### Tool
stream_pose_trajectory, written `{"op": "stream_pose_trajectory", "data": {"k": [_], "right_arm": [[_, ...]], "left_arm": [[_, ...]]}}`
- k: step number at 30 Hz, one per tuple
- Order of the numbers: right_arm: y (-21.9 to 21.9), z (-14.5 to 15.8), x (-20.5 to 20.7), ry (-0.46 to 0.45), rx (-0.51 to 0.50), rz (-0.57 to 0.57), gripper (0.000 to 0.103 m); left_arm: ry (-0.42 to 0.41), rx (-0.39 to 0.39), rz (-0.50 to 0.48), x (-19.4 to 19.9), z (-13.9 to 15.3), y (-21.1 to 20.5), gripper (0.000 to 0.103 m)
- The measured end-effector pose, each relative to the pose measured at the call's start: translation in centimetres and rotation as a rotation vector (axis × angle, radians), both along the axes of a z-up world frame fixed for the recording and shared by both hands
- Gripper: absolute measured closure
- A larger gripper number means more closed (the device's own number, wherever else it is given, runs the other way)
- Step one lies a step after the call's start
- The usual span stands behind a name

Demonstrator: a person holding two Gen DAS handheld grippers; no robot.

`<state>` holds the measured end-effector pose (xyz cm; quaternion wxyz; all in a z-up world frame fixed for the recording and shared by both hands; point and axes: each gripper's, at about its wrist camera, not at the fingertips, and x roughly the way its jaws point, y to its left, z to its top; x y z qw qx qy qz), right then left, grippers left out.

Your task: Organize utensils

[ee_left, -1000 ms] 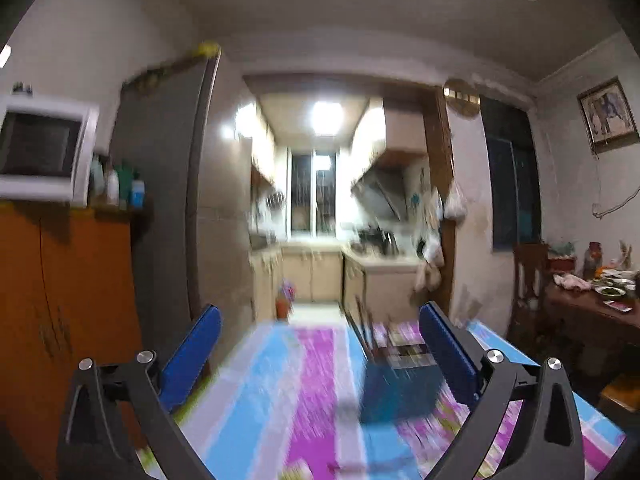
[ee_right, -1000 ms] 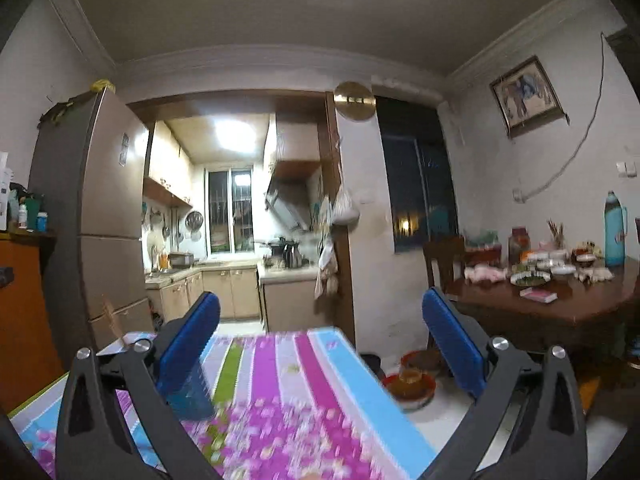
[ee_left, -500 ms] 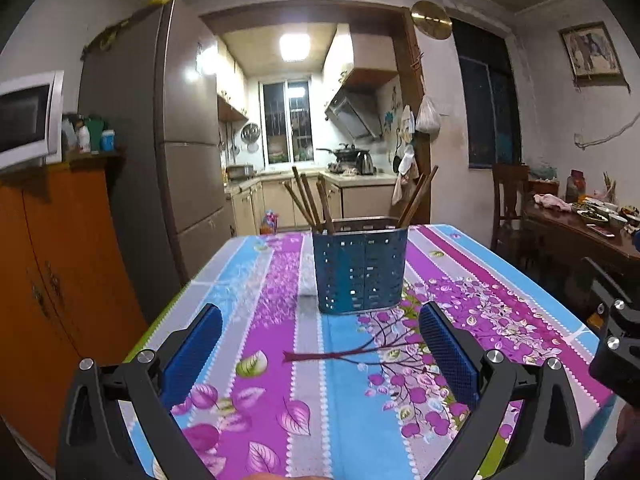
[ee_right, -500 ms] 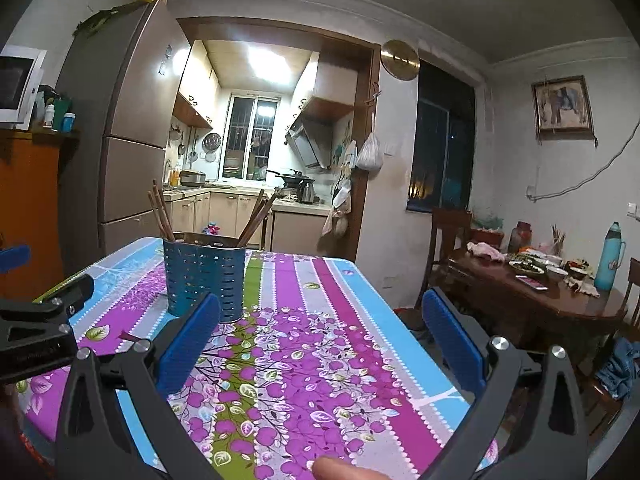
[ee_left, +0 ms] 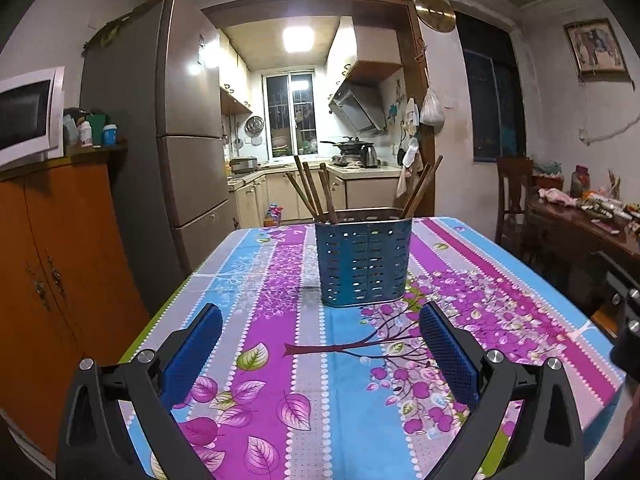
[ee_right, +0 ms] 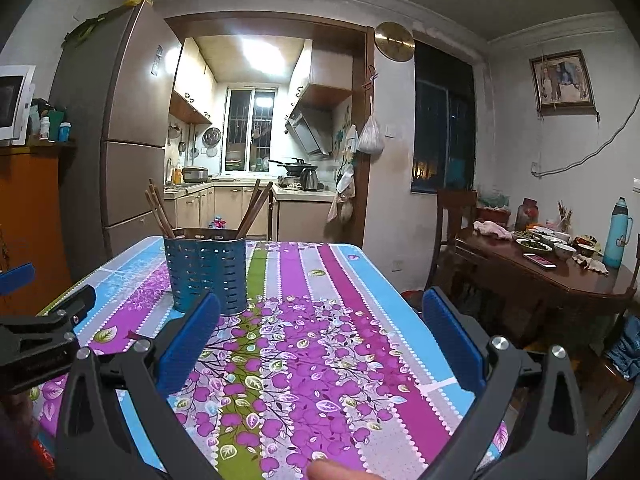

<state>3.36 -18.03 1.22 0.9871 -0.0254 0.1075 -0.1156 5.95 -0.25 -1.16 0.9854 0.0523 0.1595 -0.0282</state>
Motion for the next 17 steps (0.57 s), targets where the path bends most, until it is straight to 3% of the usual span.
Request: {"op": "stream_pose_trajectory", "data": {"k": [17], "right_arm": [[-1.1,0.3,-0.4,-0.012,0.018,-0.015,0.005]], "left_arm": [[0.03,0.018,0.002,0.2,-0.6,-0.7,0.005]]}}
